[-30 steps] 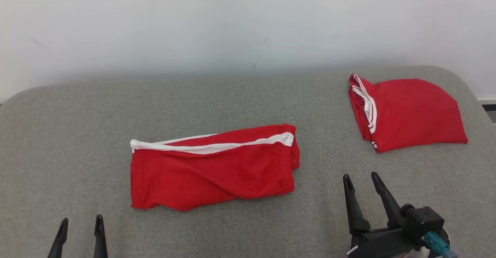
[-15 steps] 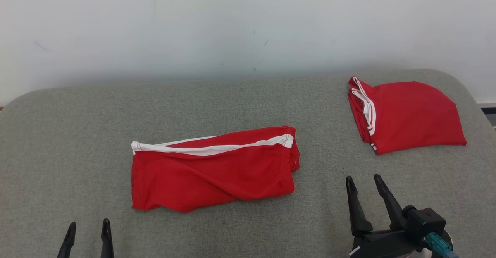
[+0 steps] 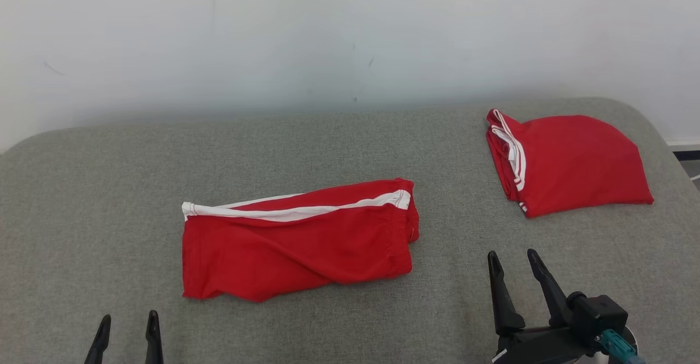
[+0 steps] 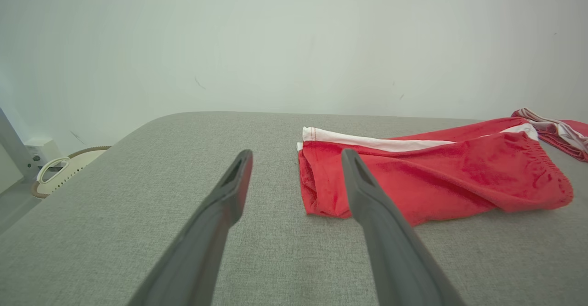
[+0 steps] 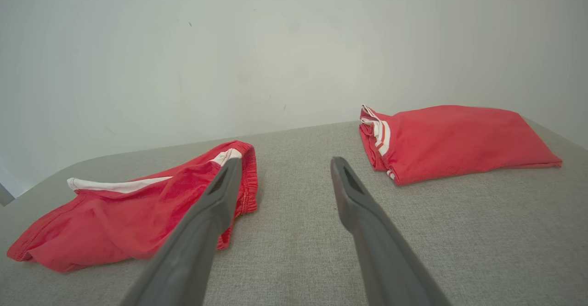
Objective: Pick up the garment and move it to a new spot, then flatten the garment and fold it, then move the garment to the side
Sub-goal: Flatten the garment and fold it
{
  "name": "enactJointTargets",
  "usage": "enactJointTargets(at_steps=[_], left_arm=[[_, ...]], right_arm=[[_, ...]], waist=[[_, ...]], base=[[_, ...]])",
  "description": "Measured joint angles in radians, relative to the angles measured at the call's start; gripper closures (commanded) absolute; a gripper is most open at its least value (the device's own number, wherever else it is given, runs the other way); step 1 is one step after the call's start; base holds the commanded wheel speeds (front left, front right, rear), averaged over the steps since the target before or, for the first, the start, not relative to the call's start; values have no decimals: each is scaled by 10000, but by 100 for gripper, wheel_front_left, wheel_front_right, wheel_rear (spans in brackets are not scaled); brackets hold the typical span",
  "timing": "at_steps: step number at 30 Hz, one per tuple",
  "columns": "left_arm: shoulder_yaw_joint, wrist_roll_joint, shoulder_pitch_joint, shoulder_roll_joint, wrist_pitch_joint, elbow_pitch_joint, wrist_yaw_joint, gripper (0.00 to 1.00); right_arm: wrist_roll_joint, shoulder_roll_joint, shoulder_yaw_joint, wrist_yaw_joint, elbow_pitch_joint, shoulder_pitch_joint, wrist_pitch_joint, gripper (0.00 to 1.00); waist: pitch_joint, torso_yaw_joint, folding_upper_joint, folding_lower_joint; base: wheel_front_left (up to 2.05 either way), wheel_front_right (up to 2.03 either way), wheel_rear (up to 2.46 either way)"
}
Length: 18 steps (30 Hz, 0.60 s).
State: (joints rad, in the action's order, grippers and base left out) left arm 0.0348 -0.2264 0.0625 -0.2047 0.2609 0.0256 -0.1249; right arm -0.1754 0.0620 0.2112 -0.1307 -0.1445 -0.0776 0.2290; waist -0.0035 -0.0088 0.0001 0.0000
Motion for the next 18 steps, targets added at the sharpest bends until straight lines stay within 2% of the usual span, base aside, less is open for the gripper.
enactJointTargets(at_steps=[18], left_arm=[[-276,336,1,384,-2,-121,353,0]], right_arm=[[0,-35,-13,0,-69,22,-12,0]], waist=[[-86,-25,0,0]], base=[[0,0,0]])
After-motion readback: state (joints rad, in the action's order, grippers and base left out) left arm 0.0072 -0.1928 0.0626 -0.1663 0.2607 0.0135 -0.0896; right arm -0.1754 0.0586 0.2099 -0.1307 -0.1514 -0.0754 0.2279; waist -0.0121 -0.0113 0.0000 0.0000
